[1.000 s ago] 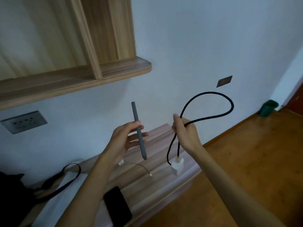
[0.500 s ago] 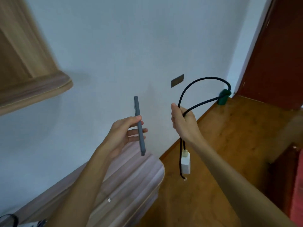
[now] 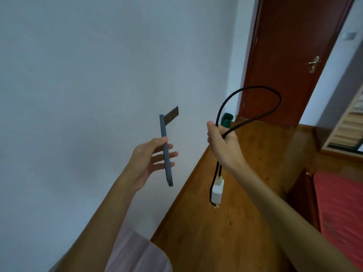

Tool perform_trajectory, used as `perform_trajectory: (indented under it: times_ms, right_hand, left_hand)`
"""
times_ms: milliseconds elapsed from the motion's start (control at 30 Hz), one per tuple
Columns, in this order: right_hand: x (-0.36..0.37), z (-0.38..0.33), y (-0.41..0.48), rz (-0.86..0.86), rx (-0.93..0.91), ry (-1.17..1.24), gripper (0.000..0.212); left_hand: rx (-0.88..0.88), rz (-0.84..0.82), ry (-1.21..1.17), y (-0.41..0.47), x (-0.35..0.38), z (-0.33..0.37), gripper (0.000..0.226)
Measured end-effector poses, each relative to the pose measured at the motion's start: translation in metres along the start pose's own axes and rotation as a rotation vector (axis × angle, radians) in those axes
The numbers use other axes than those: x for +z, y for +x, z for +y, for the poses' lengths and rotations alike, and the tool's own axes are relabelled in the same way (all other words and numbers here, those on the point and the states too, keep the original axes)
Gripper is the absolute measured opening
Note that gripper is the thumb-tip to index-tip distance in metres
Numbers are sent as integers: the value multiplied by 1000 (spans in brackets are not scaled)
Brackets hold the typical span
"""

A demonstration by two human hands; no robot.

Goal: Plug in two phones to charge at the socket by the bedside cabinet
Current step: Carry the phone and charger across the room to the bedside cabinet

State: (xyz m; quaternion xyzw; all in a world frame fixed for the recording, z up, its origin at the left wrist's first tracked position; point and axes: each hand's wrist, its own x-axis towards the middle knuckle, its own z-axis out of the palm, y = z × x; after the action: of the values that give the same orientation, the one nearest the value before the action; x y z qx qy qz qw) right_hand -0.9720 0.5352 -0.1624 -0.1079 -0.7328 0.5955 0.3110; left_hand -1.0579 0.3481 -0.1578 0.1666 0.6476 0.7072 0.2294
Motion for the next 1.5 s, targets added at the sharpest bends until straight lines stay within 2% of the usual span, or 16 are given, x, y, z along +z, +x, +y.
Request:
perform_trajectory:
  times_ms: [100,200,267,500,733,967,1100,1267,1500]
  right_hand:
    - [-12,3,34,35,1,-8,48]
    - [-30,9,66,92,-1,-39,47]
    - [-43,15,85,129,-5,-51,47]
    - [-105,50,155,191,-16,-69,46]
    - [-190,81,239,193,-37,-84,47]
    - [-265,103,325,185,-47,-51,47]
    - [-303,124,364,219,-66,-67,52]
    - [-351,156,411,240,-67,-109,49]
    - [-410,206,488,286,-54,-136,52]
  left_hand:
    - [-10,-45,-17,43,9,5,17]
    - [-36,-68,-27,81,23,8,37]
    - [-52,-87,-31,104,33,10,42]
    - [-69,-122,-23,187,89,2,26]
    - [-28,-143,-14,278,182,7,44]
    - [17,-153,38,353,277,24,20]
    - [39,-156,55,394,318,25,19]
    - [42,-142,19,457,366,19,21]
    - [34,-250,-23,570,428,1,21]
